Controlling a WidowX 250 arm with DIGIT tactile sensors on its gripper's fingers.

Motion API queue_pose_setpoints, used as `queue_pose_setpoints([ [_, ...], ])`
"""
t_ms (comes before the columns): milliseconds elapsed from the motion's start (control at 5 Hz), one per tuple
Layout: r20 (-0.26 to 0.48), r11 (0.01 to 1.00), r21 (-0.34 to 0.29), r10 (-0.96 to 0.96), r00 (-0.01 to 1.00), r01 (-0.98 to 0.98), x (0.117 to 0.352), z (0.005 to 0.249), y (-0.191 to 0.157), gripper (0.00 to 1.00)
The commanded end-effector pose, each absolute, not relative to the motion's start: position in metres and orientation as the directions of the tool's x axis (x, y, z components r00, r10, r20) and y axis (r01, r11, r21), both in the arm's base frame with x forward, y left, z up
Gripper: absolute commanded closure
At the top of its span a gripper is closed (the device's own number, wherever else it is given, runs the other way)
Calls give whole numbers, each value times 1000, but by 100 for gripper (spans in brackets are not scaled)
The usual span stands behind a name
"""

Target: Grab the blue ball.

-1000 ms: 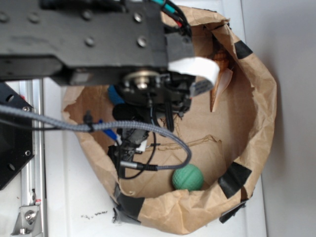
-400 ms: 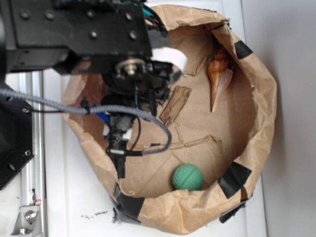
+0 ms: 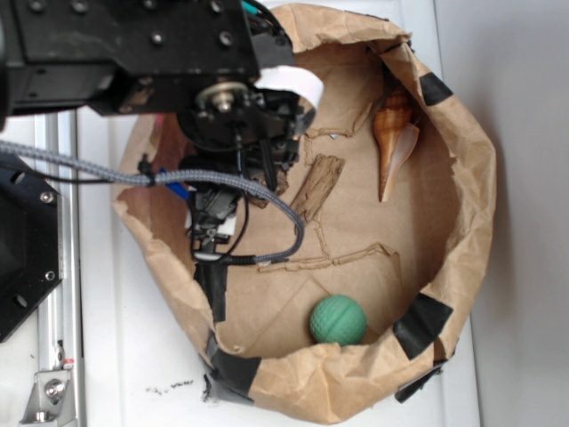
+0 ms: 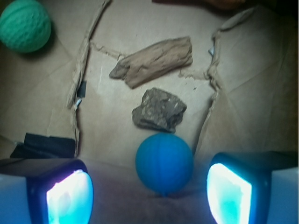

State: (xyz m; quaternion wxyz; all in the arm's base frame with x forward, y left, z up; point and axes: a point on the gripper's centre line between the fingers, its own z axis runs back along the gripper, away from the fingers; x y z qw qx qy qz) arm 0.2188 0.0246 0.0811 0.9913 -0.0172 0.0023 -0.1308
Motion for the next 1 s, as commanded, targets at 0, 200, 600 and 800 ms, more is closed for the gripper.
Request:
queue_pose_setpoints([
  [0, 26, 957, -2, -289, 957, 289, 220, 59, 37, 0],
  [200, 24, 950, -7, -311, 950, 311, 216, 47, 30, 0],
  [600, 23, 949, -20, -315, 949, 315, 214, 38, 26, 0],
  [800, 20, 953, -19, -303, 953, 303, 215, 31, 25, 0],
])
